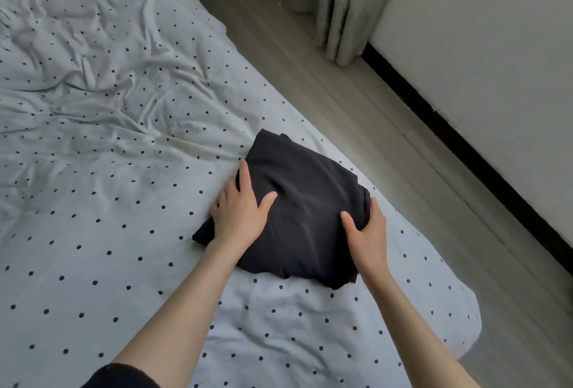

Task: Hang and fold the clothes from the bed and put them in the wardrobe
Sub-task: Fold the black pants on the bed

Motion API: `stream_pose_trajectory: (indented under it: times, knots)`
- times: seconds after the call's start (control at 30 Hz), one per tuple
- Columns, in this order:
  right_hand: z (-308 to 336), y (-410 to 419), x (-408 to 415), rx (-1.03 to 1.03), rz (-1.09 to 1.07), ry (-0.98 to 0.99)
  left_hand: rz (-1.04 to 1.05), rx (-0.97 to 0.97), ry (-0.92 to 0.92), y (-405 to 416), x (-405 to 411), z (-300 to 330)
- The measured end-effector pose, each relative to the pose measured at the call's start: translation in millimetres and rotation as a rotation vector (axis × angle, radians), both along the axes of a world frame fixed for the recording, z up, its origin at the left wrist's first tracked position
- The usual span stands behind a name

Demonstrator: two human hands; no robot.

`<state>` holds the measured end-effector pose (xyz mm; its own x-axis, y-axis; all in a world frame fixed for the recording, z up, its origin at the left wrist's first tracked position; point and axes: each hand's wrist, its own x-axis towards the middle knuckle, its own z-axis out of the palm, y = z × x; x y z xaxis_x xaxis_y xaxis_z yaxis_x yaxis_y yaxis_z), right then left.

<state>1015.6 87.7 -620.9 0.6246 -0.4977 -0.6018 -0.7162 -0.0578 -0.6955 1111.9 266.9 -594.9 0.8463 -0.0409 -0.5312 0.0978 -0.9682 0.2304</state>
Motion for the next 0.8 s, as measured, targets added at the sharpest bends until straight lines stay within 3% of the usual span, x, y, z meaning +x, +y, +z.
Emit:
stream_pose_trajectory:
  times: [0.1, 0.2, 0.27, 0.33, 0.4, 0.5, 0.6, 0.7, 0.8]
  knots:
    - [6.1, -19.3, 3.1, 0.272, -0.228, 0.152, 0.271, -0.173, 0.084, 6.9, 28.3, 7.1]
    - [8.5, -47.2, 13.0, 0.48, -0.193, 0.303, 0.507, -0.35, 0.369, 22.5, 57.4, 17.4]
    - [12.2, -61.0, 20.6, 0.567, -0.145, 0.357, 0.532, -0.364, 0.543, 29.7, 66.9, 25.4]
    - [13.5, -66.5, 27.8, 0.497, -0.055, 0.37, 0.503, -0.351, 0.613, 32.0, 69.9, 28.6]
    - [11.2, -66.3, 35.4, 0.205, 0.093, 0.345, 0.476, -0.34, 0.607, 32.4, 69.1, 32.1]
    - [8.0, -60.5, 59.0, -0.163, 0.353, 0.109, 0.498, -0.336, 0.512, 43.1, 54.1, 40.7]
    - [4.2, -42.9, 99.9, -0.159, 0.612, -0.041, 0.58, -0.398, 0.368, 59.1, 19.0, 48.2]
    - [-3.0, -23.5, 135.6, -0.052, 0.835, 0.076, 0.765, -0.444, 0.202, 64.5, -22.6, 45.6]
    - [-6.3, -24.6, 157.2, 0.037, 0.863, 0.228, 1.049, -0.642, 0.346, 56.9, -47.2, 43.3]
